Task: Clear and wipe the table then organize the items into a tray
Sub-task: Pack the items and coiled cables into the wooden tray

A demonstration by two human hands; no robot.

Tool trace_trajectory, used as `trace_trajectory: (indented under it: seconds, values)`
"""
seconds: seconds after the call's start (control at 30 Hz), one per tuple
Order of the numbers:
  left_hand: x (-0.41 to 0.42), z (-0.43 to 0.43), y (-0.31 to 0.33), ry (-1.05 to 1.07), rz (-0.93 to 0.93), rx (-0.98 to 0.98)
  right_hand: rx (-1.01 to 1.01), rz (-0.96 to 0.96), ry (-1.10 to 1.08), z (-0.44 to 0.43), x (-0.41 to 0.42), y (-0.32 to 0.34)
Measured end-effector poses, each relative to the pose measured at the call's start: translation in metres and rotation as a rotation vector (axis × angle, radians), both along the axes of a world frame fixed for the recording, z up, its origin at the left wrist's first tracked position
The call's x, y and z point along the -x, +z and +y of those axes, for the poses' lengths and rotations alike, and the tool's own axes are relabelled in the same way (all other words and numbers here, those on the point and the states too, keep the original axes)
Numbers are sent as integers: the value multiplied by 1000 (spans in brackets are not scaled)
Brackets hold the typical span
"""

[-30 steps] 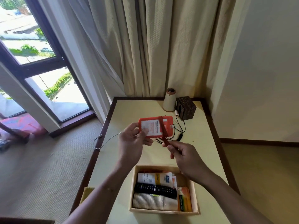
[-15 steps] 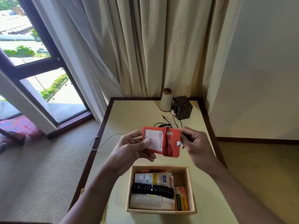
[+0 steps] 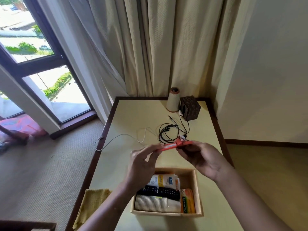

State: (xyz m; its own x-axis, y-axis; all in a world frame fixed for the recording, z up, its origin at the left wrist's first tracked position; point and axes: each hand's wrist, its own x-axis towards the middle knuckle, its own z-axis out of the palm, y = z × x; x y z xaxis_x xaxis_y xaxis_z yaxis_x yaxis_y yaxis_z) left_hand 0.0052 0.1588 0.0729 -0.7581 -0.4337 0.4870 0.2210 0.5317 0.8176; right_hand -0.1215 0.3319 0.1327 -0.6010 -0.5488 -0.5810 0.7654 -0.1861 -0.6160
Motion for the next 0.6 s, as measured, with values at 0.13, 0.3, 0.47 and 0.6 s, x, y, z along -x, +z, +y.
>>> trace_trajectory:
  seconds: [0.13,0.3,0.47,0.6]
  values:
    - [-1,-9,-19,-80,29,341,13,43,36,11,11,7]
    - [0,-10,-44,-174,-3,701,-315,310,166,14,14,-6]
    - [-2,-10,-73,-227,-114,722,-453,433,137,15,9,-19]
    - [0,-1,-83,-221,-270,742,-662,582,68,26,3,-34]
